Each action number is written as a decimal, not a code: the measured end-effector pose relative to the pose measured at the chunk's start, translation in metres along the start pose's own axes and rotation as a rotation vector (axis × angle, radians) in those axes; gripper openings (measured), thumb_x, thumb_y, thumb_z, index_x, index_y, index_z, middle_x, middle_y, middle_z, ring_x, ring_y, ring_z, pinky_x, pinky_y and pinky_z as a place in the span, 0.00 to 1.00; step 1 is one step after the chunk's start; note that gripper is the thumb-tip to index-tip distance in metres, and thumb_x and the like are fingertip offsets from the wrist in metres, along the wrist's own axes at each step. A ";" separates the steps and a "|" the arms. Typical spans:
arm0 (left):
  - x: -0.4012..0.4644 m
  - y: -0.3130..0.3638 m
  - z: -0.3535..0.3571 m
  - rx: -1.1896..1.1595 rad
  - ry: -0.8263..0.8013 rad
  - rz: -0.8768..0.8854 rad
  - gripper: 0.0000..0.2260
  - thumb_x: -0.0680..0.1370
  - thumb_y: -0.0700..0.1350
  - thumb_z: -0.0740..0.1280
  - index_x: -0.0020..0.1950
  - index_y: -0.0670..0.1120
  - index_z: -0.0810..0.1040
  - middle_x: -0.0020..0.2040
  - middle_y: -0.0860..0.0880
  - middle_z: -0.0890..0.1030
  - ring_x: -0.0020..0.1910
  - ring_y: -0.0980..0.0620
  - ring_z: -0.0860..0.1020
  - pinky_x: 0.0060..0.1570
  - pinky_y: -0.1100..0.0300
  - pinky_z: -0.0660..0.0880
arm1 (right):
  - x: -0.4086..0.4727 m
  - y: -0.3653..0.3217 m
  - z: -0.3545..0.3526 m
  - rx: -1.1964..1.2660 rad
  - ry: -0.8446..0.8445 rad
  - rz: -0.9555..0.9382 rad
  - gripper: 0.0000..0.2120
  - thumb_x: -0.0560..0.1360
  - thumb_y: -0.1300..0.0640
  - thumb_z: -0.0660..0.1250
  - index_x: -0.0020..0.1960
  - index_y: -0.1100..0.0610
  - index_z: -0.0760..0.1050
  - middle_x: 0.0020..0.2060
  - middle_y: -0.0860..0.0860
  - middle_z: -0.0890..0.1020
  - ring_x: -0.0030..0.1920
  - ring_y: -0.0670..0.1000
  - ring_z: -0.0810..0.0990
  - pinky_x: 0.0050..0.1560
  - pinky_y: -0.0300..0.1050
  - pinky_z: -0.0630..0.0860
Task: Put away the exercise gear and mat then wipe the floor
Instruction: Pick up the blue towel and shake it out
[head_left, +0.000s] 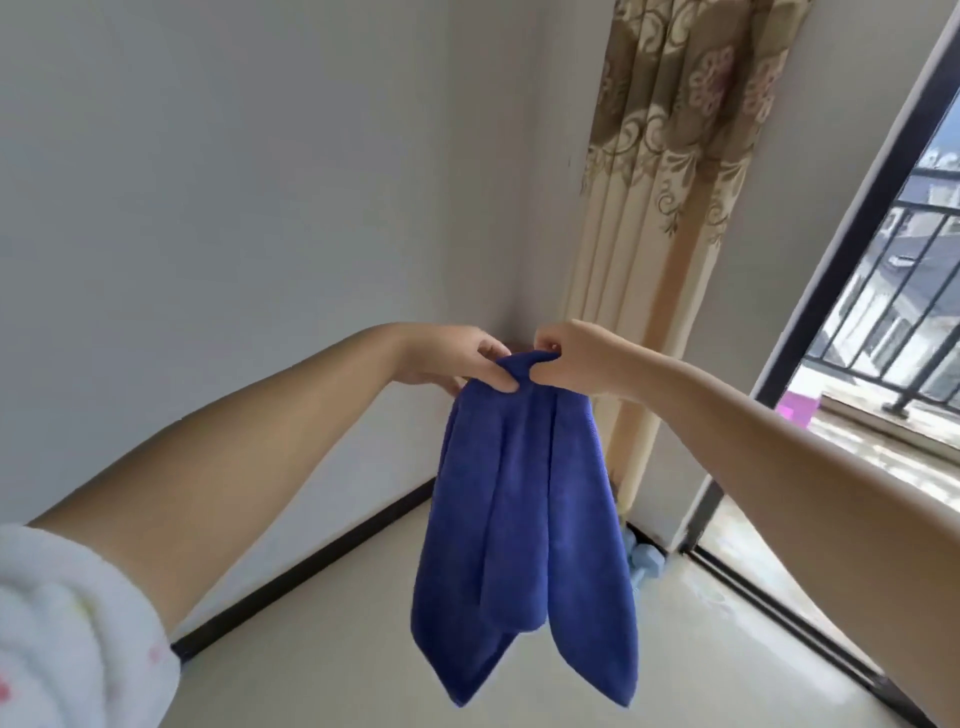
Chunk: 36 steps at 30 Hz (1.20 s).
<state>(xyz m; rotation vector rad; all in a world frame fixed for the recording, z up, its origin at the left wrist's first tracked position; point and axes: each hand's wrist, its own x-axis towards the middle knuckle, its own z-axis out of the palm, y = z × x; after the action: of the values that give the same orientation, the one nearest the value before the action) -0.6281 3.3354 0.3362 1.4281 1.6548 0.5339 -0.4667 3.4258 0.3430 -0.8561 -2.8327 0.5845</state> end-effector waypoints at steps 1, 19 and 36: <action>0.009 0.006 -0.024 -0.033 0.006 0.027 0.07 0.78 0.45 0.65 0.55 0.46 0.79 0.52 0.51 0.82 0.53 0.53 0.80 0.57 0.55 0.75 | 0.023 0.003 -0.011 0.025 0.018 0.007 0.02 0.73 0.58 0.62 0.42 0.56 0.70 0.35 0.48 0.71 0.36 0.50 0.70 0.32 0.41 0.64; 0.077 0.087 -0.343 0.219 1.072 0.057 0.06 0.76 0.43 0.67 0.39 0.45 0.75 0.37 0.50 0.75 0.37 0.55 0.72 0.39 0.63 0.68 | 0.394 -0.063 -0.191 0.865 -0.012 -0.486 0.13 0.78 0.57 0.62 0.35 0.57 0.70 0.33 0.53 0.73 0.35 0.51 0.72 0.38 0.45 0.69; 0.080 0.050 -0.607 0.747 1.506 -0.169 0.16 0.78 0.53 0.64 0.37 0.42 0.74 0.34 0.49 0.73 0.34 0.51 0.70 0.38 0.57 0.68 | 0.647 -0.183 -0.254 0.365 0.569 -0.828 0.10 0.79 0.49 0.59 0.46 0.50 0.77 0.42 0.47 0.79 0.43 0.49 0.76 0.41 0.41 0.73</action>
<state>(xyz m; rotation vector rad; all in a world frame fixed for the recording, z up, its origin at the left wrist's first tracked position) -1.0932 3.5508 0.6749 1.3344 3.3986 1.0983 -1.0398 3.7278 0.6539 0.2107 -2.1620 0.5679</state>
